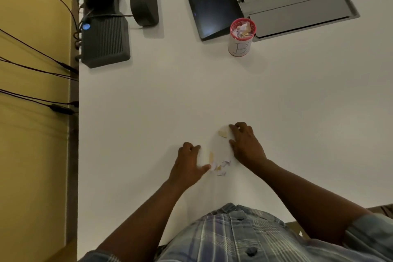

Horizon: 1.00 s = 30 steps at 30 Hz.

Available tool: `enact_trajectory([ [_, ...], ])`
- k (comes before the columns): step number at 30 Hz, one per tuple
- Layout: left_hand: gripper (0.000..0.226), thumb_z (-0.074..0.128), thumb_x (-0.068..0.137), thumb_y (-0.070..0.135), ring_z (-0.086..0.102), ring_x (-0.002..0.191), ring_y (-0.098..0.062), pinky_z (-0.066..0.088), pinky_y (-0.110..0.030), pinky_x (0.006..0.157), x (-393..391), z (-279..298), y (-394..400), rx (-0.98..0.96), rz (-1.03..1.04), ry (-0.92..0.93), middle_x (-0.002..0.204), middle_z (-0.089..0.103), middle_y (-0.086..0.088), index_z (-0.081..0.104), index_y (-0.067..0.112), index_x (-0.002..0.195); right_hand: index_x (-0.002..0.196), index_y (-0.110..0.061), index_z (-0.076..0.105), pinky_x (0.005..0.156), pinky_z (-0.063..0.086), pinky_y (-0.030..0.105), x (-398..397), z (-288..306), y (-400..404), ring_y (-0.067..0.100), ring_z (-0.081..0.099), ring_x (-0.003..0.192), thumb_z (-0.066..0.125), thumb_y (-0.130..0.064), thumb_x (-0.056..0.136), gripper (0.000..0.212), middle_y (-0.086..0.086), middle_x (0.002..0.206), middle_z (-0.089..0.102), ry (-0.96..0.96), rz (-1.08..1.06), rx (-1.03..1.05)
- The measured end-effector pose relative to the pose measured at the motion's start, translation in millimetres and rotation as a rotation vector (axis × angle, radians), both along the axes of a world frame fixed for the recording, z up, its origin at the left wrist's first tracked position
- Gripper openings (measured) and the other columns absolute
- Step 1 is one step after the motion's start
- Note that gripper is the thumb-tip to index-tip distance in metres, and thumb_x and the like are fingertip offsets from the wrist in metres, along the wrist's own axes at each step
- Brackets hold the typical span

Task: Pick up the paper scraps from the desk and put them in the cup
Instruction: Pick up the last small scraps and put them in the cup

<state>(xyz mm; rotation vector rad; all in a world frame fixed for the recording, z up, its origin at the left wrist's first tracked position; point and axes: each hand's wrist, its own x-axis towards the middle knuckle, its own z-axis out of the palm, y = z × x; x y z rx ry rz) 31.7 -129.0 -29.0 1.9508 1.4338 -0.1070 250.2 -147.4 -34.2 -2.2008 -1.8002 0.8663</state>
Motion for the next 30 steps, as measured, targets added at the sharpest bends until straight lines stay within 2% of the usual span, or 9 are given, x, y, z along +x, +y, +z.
enact_trajectory([
  [2, 0.089, 0.069, 0.068, 0.059, 0.037, 0.115, -0.018, 0.042, -0.03, 0.094, 6.6, -0.4, -6.7, -0.007, -0.051, -0.006, 0.125, 0.037, -0.003, 0.035, 0.017, 0.139, 0.144, -0.012, 0.032, 0.1, 0.043, 0.037, 0.4, 1.0, 4.5, 0.026, 0.032, 0.132, 0.048, -0.026, 0.096, 0.053, 0.009, 0.145, 0.033, 0.0, 0.032, -0.006],
  [5, 0.088, 0.069, 0.067, 0.06, 0.036, 0.11, -0.016, 0.046, -0.03, 0.087, 12.9, -1.6, -12.7, 0.009, -0.157, 0.011, 0.122, 0.036, 0.0, 0.033, 0.024, 0.139, 0.145, -0.011, 0.033, 0.107, 0.036, 0.035, -5.7, 4.7, 2.2, 0.025, 0.032, 0.134, 0.044, -0.034, 0.098, 0.053, 0.01, 0.148, 0.034, -0.055, 0.318, -0.025],
  [11, 0.031, 0.055, 0.091, 0.026, 0.047, 0.1, -0.016, 0.051, -0.029, 0.08, 13.8, -2.0, -18.1, 0.113, -0.21, -0.018, 0.111, 0.045, 0.0, 0.054, 0.021, 0.122, 0.13, -0.011, 0.052, 0.098, 0.044, 0.036, -15.9, 7.6, -32.4, 0.024, 0.044, 0.123, 0.048, -0.051, 0.092, 0.055, 0.007, 0.136, 0.045, -0.092, 0.561, 0.006],
  [14, 0.024, 0.051, 0.094, 0.022, 0.048, 0.097, -0.013, 0.048, -0.026, 0.079, 9.1, -3.3, -18.4, 0.109, -0.169, -0.076, 0.107, 0.05, 0.0, 0.059, 0.017, 0.117, 0.122, -0.01, 0.057, 0.089, 0.048, 0.036, -15.1, 5.7, -47.5, 0.026, 0.05, 0.114, 0.055, -0.037, 0.093, 0.04, 0.01, 0.128, 0.051, -0.092, 0.593, 0.058],
  [18, 0.017, 0.053, 0.093, 0.019, 0.052, 0.092, -0.015, 0.046, -0.027, 0.074, 6.9, -3.3, -16.0, 0.139, -0.17, -0.106, 0.101, 0.055, -0.002, 0.066, 0.01, 0.1, 0.105, -0.009, 0.066, 0.072, 0.051, 0.035, -11.9, 7.8, -56.9, 0.028, 0.059, 0.098, 0.055, -0.02, 0.094, 0.019, 0.011, 0.112, 0.062, -0.086, 0.515, 0.166],
  [22, 0.023, 0.054, 0.089, 0.008, 0.054, 0.097, -0.018, 0.046, -0.022, 0.078, 5.6, -1.1, -14.4, 0.167, -0.145, -0.141, 0.106, 0.058, -0.005, 0.064, 0.008, 0.109, 0.115, -0.007, 0.061, 0.085, 0.05, 0.037, -8.0, 10.0, -57.4, 0.029, 0.059, 0.104, 0.06, -0.024, 0.091, 0.029, 0.011, 0.119, 0.06, -0.036, 0.325, 0.176],
  [24, 0.032, 0.057, 0.086, 0.014, 0.053, 0.102, -0.018, 0.05, -0.025, 0.078, 4.6, -0.5, -15.2, 0.214, -0.094, -0.102, 0.111, 0.054, -0.003, 0.058, 0.012, 0.119, 0.12, -0.007, 0.057, 0.09, 0.048, 0.036, -2.9, 9.6, -57.7, 0.029, 0.055, 0.109, 0.065, -0.033, 0.088, 0.042, 0.011, 0.123, 0.056, -0.024, 0.139, 0.175],
  [27, 0.058, 0.063, 0.082, 0.043, 0.045, 0.111, -0.017, 0.053, -0.03, 0.08, 5.6, 0.5, -15.8, 0.171, -0.006, -0.026, 0.123, 0.044, -0.002, 0.045, 0.019, 0.132, 0.135, -0.006, 0.042, 0.098, 0.044, 0.038, 4.5, 8.0, -55.9, 0.029, 0.043, 0.122, 0.066, -0.054, 0.081, 0.076, 0.012, 0.136, 0.044, -0.046, -0.1, 0.049],
  [30, 0.072, 0.063, 0.078, 0.056, 0.04, 0.114, -0.019, 0.053, -0.035, 0.083, 12.1, -0.8, -16.3, 0.118, -0.054, 0.071, 0.127, 0.038, -0.003, 0.038, 0.022, 0.136, 0.141, -0.004, 0.031, 0.103, 0.041, 0.038, -2.7, 6.7, -53.1, 0.03, 0.034, 0.128, 0.065, -0.068, 0.071, 0.101, 0.013, 0.142, 0.034, -0.093, -0.087, -0.113],
])
